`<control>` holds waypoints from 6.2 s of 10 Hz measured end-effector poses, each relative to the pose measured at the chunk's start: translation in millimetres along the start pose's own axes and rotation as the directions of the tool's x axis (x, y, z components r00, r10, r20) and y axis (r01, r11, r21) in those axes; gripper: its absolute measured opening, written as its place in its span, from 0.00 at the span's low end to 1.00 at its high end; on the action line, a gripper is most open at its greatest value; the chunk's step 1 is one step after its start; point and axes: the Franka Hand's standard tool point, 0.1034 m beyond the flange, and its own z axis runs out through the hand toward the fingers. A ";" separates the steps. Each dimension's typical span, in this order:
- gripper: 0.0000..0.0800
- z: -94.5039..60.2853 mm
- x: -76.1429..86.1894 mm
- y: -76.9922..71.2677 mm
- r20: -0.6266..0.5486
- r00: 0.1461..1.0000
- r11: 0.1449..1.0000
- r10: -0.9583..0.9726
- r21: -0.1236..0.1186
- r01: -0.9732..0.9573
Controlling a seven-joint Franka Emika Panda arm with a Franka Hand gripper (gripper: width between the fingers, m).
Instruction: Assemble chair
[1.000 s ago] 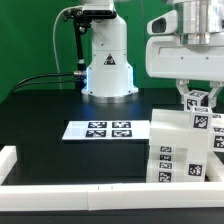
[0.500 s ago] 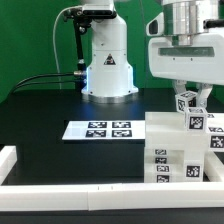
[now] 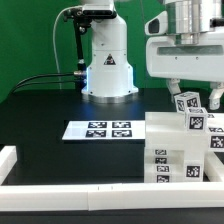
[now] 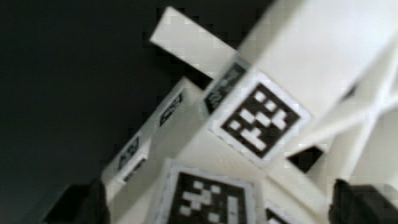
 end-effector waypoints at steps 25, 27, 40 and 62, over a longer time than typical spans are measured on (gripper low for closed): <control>0.73 -2.1 5.3 -1.3 0.048 0.945 0.946 0.323 0.020 -0.324; 0.79 -6.2 9.7 -4.7 0.040 0.999 0.999 -0.031 0.029 0.030; 0.35 -2.0 8.6 -3.4 0.009 0.961 0.961 -0.275 -0.014 0.275; 0.36 -2.8 14.4 -8.7 0.004 0.927 0.927 -0.374 0.029 0.374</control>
Offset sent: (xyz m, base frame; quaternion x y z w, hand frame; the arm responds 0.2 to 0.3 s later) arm 0.0000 0.0000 0.0000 0.0000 0.0000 -0.1938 0.9810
